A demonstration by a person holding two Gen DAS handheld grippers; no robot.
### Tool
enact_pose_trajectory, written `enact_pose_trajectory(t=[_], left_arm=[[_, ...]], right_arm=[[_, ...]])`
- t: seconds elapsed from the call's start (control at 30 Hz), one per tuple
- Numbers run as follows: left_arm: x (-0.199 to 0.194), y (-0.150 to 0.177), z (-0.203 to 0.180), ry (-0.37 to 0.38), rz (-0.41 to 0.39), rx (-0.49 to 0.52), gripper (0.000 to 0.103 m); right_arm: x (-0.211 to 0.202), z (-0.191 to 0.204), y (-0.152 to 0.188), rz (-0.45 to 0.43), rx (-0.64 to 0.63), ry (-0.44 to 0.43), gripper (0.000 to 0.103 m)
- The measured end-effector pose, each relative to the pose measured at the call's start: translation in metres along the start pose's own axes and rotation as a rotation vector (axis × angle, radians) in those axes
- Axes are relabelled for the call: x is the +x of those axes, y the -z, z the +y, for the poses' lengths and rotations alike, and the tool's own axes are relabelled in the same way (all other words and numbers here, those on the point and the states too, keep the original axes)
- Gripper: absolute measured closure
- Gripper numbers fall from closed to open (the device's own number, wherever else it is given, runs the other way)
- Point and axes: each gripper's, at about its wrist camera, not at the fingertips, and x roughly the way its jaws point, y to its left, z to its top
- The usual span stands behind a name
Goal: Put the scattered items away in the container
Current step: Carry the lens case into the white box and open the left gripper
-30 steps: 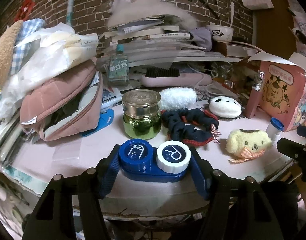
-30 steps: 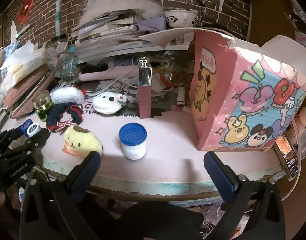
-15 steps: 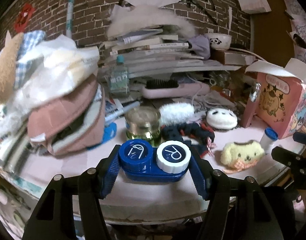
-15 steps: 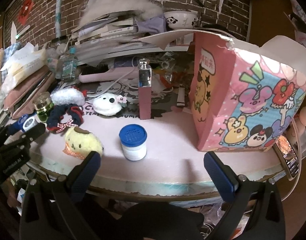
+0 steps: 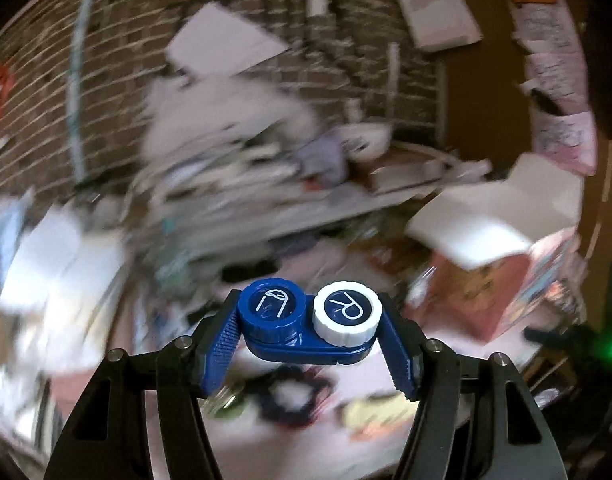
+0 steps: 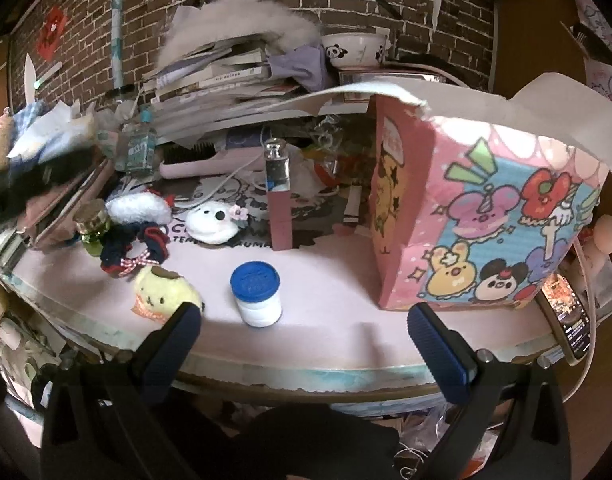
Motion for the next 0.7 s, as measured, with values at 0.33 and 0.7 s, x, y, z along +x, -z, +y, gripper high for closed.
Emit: enact_pose_trajectory(t=[0.33,0.7], left_arm=[[0.040,-0.093,-0.104,0.341,-0.001,0.210,0.042],[0.107,-0.100,-0.188,0.470,0.187,0.347,0.042]], right_arm=[[-0.008,-0.020,-0.001,-0.026,0.022,0.009,0.000],[-0.006,-0.035,0.003,-0.022,0.042,0.007,0.000]])
